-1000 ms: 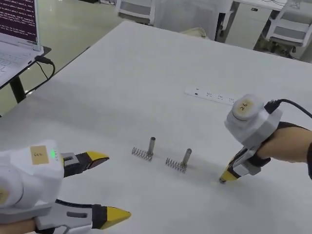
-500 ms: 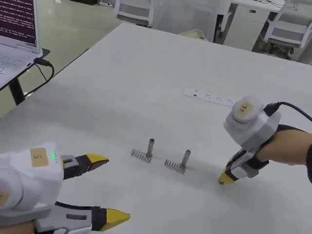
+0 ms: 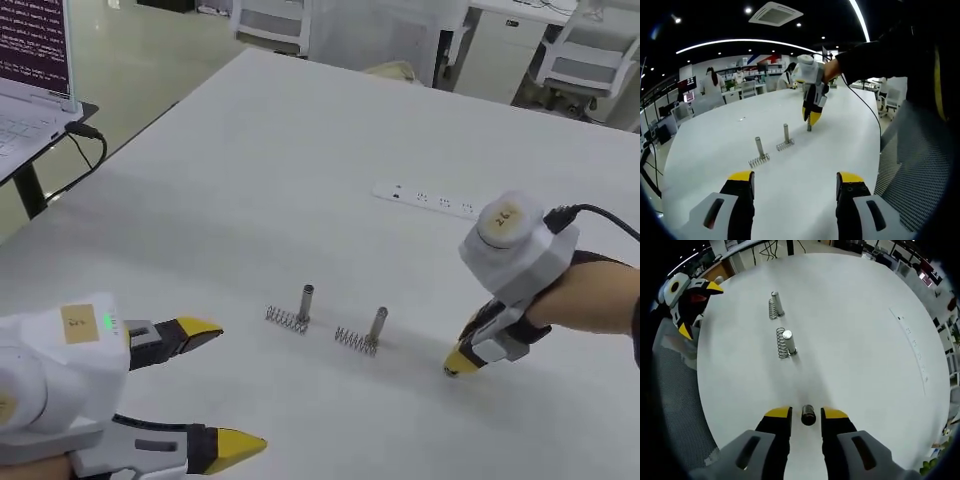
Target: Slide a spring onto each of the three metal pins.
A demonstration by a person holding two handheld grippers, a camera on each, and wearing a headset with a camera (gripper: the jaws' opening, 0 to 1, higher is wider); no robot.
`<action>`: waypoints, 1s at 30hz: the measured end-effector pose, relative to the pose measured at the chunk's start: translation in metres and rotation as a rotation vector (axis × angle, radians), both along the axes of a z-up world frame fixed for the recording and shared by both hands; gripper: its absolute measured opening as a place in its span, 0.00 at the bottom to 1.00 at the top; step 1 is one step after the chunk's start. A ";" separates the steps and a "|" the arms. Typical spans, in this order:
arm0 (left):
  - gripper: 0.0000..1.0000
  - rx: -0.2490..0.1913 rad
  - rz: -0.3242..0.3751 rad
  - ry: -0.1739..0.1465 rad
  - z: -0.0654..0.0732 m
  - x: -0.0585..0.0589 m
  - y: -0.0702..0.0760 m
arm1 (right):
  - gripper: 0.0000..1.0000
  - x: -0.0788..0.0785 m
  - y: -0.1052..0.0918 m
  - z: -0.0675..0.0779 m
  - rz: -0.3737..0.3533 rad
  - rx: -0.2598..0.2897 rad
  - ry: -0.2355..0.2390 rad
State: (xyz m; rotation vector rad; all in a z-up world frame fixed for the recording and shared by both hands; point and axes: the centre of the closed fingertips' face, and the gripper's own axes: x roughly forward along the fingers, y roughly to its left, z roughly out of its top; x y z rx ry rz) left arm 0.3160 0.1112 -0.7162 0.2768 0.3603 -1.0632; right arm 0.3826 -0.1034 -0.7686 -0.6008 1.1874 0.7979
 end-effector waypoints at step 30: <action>0.62 -0.002 -0.008 -0.015 0.006 -0.001 -0.002 | 0.27 -0.006 0.054 0.040 0.064 0.118 -0.116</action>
